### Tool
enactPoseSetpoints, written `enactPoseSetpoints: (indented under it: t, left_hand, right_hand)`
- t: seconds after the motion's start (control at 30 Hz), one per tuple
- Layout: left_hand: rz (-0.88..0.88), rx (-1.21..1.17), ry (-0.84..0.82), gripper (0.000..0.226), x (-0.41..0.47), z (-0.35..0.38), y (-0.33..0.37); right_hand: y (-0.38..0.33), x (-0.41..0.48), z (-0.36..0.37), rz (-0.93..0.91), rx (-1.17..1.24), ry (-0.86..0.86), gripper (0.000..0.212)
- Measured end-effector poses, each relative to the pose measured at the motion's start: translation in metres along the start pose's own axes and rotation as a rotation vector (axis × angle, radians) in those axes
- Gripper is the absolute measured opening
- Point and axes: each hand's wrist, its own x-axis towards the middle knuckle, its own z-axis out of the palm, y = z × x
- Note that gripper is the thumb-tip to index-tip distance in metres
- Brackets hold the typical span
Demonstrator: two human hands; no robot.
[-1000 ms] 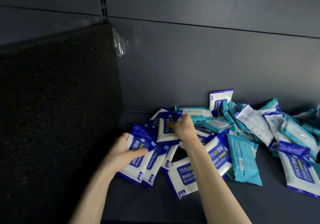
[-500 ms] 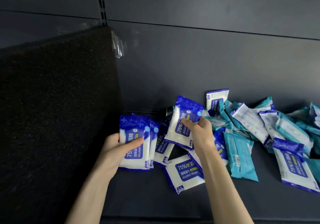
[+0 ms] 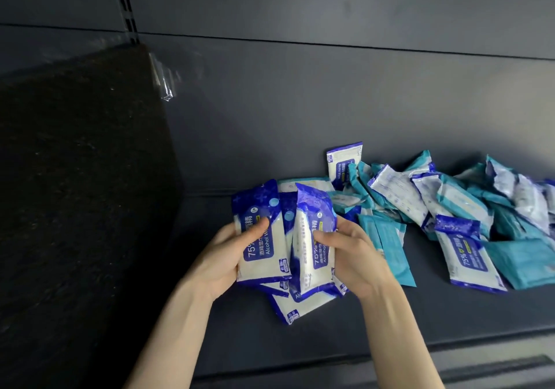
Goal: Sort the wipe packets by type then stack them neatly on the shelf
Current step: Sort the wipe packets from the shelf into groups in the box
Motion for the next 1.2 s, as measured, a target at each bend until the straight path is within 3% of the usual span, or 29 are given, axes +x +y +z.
enactPoseSetpoints:
  t: [0.07, 0.13, 0.27, 0.37, 0.43, 0.53, 0.6, 0.73, 0.83, 0.97, 1.2]
  left_hand:
    - [-0.006, 0.026, 0.011, 0.065, 0.000, 0.000, -0.002]
    - [-0.002, 0.035, 0.018, 0.070, -0.002, 0.001, -0.005]
    - [0.078, 0.017, 0.102, 0.039, -0.007, 0.003, -0.010]
    - [0.117, 0.034, 0.111, 0.036, -0.013, 0.006, -0.010]
    - [0.129, 0.010, 0.084, 0.031, -0.019, 0.011, -0.010]
    - [0.153, -0.012, 0.016, 0.030, -0.029, 0.025, -0.011]
    - [0.172, 0.015, -0.044, 0.034, -0.035, 0.037, -0.014]
    - [0.142, -0.027, -0.132, 0.020, -0.046, 0.071, -0.031]
    - [0.132, 0.018, -0.253, 0.028, -0.064, 0.105, -0.053]
    - [0.125, 0.118, -0.440, 0.036, -0.102, 0.160, -0.096]
    - [-0.039, 0.258, -0.653, 0.012, -0.210, 0.261, -0.205]
  right_hand:
    - [0.003, -0.002, -0.001, 0.032, 0.041, 0.044, 0.058]
    - [0.007, -0.007, -0.002, 0.030, 0.071, 0.085, 0.051]
    - [0.013, -0.016, 0.000, 0.014, 0.089, 0.163, 0.041]
    - [0.013, -0.024, 0.006, -0.014, 0.036, 0.216, 0.047]
    - [0.012, -0.034, 0.006, -0.079, -0.033, 0.267, 0.031]
    - [0.009, -0.052, 0.001, -0.179, -0.103, 0.373, 0.018]
    - [0.009, -0.066, -0.003, -0.238, -0.136, 0.434, 0.025]
    - [0.007, -0.109, -0.022, -0.365, -0.173, 0.582, 0.036]
    - [0.007, -0.160, -0.043, -0.436, -0.173, 0.680, 0.038]
    - [0.016, -0.247, -0.075, -0.453, -0.130, 0.818, 0.040]
    - [0.060, -0.427, -0.121, -0.427, -0.152, 1.123, 0.047]
